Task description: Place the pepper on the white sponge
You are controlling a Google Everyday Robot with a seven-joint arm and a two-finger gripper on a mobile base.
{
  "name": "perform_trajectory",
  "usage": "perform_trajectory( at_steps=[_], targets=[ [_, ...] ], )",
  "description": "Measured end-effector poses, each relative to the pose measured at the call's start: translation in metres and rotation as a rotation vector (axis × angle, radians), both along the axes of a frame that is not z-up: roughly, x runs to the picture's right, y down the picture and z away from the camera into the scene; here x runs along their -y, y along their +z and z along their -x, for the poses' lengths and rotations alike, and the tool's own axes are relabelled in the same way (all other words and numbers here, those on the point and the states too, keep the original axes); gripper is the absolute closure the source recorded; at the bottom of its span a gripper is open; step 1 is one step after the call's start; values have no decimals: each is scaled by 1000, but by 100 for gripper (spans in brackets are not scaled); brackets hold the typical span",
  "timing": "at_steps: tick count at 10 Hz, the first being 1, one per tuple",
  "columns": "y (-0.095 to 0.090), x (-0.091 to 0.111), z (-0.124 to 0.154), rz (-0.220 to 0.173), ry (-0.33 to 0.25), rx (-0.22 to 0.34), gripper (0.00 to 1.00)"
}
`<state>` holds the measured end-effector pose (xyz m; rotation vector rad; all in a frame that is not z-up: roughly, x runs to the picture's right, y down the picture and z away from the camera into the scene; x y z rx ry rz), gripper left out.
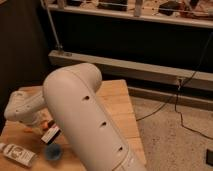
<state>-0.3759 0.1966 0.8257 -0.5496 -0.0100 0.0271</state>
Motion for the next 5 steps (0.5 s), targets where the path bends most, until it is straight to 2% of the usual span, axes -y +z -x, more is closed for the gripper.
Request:
perform_trajectory(
  at_steps=[2, 3, 5],
  targets=[
    [1, -2, 0, 25, 1, -12, 36],
    [0, -2, 0, 25, 1, -12, 41],
    [1, -2, 0, 25, 1, -13, 62]
  ],
)
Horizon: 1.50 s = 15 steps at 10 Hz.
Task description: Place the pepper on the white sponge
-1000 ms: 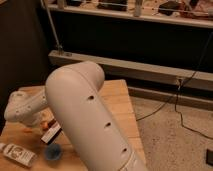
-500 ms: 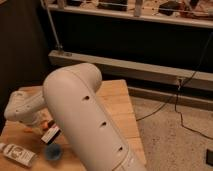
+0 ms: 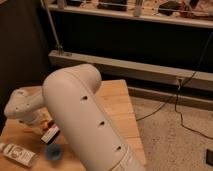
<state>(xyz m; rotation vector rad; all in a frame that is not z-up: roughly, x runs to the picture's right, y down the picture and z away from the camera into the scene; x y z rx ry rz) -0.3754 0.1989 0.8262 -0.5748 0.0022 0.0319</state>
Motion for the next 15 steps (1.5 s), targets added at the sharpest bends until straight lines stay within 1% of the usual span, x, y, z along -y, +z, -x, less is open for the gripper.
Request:
perform_trajectory(
  at_steps=[1, 3, 4, 5, 9, 11, 13, 15],
  targets=[
    [0, 0, 0, 0, 0, 0, 70],
    [0, 0, 0, 0, 0, 0, 93],
    [0, 0, 0, 0, 0, -1, 99],
    [0, 0, 0, 0, 0, -1, 100],
    [0, 0, -1, 0, 0, -1, 100],
    [-7, 8, -2, 1, -2, -19, 100],
    [-18, 27, -6, -1, -1, -63, 100],
    [-25, 48, -13, -12, -3, -106, 100]
  ],
)
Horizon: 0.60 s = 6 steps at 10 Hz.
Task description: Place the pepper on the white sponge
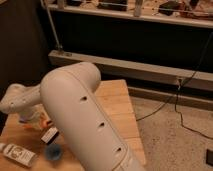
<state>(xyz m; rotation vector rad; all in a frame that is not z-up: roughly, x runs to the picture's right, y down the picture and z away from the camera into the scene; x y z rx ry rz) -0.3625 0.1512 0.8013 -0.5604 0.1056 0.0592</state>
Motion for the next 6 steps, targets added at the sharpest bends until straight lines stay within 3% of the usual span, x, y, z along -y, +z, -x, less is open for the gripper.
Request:
perform_trajectory(
  at_steps=[3, 6],
  targets=[
    [-2, 32, -8, -28, 42, -30, 100],
    [9, 64, -19, -69, 89, -47, 100]
  ],
)
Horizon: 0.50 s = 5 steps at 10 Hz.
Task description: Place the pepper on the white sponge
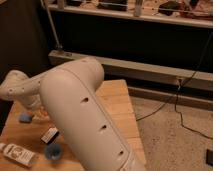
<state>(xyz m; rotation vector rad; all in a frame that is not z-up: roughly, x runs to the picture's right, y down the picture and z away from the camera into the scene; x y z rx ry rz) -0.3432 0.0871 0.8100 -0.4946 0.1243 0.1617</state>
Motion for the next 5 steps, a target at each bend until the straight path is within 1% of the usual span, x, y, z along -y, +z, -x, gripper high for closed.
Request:
perform_trajectory(
  at_steps=[3, 5],
  targets=[
    [20, 19, 2, -15, 6, 17, 100],
    [37, 33, 16, -26, 2, 52, 100]
  ],
)
